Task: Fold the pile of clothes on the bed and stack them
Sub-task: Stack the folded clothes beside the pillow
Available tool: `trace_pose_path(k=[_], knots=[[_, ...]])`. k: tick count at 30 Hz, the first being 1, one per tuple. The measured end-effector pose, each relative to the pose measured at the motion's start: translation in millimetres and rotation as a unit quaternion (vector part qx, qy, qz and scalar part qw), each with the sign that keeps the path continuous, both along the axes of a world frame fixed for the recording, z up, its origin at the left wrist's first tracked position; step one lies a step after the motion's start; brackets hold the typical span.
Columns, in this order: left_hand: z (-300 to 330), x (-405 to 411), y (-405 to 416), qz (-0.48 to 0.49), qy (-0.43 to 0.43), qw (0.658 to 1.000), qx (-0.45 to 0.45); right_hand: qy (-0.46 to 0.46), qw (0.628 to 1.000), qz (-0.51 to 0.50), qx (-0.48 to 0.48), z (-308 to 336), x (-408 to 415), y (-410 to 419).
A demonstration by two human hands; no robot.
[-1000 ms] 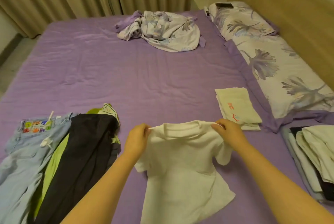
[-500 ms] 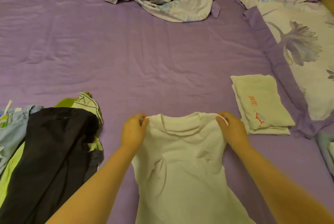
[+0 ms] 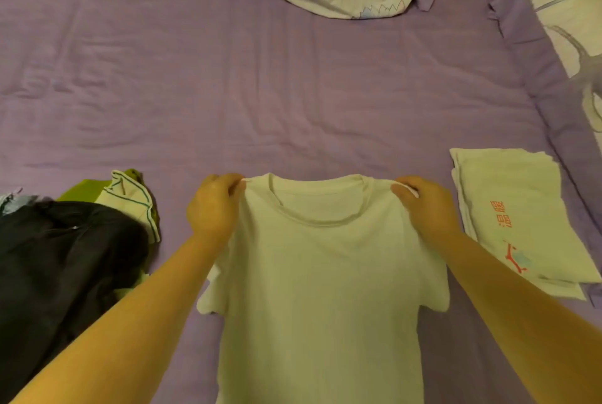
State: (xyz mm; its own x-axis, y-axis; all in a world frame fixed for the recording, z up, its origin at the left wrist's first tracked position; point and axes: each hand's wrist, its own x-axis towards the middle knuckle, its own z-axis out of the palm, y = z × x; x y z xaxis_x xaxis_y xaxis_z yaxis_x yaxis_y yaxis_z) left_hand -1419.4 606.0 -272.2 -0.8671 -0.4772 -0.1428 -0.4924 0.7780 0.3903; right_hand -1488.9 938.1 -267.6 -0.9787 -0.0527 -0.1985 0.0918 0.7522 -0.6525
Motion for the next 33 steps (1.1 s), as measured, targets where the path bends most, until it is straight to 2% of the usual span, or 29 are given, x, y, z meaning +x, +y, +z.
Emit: trace_pose_path(k=[2, 4, 6, 9, 11, 12, 14, 15, 17, 20, 23, 26, 28, 30, 33], knots=[[-2.8, -12.8, -3.5, 0.004, -0.008, 0.999, -0.031, -0.006, 1.0, -0.004, -0.019, -5.1, -19.6, -7.1], [-7.0, -18.3, 1.7, -0.003, -0.014, 0.996, -0.086, -0.047, 0.998, -0.016, -0.047, -13.3, -30.3, -13.9], [-9.2, -17.5, 21.1, -0.029, 0.012, 0.995, -0.099, -0.101, 0.993, -0.028, -0.055, -25.1, -31.3, -12.7], [-14.8, -4.6, 69.7, -0.182, 0.075, 0.98, -0.037, -0.158, 0.986, -0.006, -0.052, -37.7, -21.4, 5.9], [-22.1, 10.5, 108.0, -0.283, 0.075, 0.955, 0.043, -0.189, 0.98, 0.034, -0.048, -39.5, -14.4, 19.6], [-27.5, 16.4, 124.8, -0.316, 0.059, 0.943, 0.081, -0.204, 0.977, 0.065, -0.015, -40.4, -12.4, 25.3], [-39.6, 22.0, 150.0, -0.346, 0.034, 0.928, 0.132, -0.208, 0.963, 0.13, 0.11, -44.4, -10.4, 36.3], [-45.8, 20.7, 158.6, -0.36, 0.024, 0.924, 0.127, -0.193, 0.958, 0.141, 0.158, -45.9, -10.1, 41.8], [-56.9, 14.4, 168.4, -0.403, 0.023, 0.914, 0.04, -0.16, 0.965, 0.114, 0.175, -42.4, -10.4, 51.4], [-71.1, 6.1, 168.4, -0.437, -0.059, 0.896, -0.049, -0.153, 0.976, 0.073, 0.135, -35.6, -7.5, 61.5], [-78.4, 0.8, 169.6, -0.435, -0.098, 0.892, -0.076, -0.219, 0.965, 0.092, 0.115, -35.1, 3.7, 69.5], [-76.1, -2.9, 175.1, -0.424, -0.126, 0.893, -0.077, -0.263, 0.956, 0.089, 0.099, -36.8, 17.3, 80.1], [-71.5, -1.0, 182.2, -0.406, -0.138, 0.9, -0.076, -0.262, 0.964, 0.037, 0.025, -37.0, 23.5, 86.0], [-64.9, 4.5, 192.1, -0.387, -0.138, 0.91, -0.057, -0.239, 0.968, -0.033, -0.074, -38.0, 27.7, 89.0], [-57.3, 19.6, 209.3, -0.394, -0.131, 0.909, -0.027, -0.194, 0.972, -0.071, -0.114, -38.0, 31.3, 90.3]])
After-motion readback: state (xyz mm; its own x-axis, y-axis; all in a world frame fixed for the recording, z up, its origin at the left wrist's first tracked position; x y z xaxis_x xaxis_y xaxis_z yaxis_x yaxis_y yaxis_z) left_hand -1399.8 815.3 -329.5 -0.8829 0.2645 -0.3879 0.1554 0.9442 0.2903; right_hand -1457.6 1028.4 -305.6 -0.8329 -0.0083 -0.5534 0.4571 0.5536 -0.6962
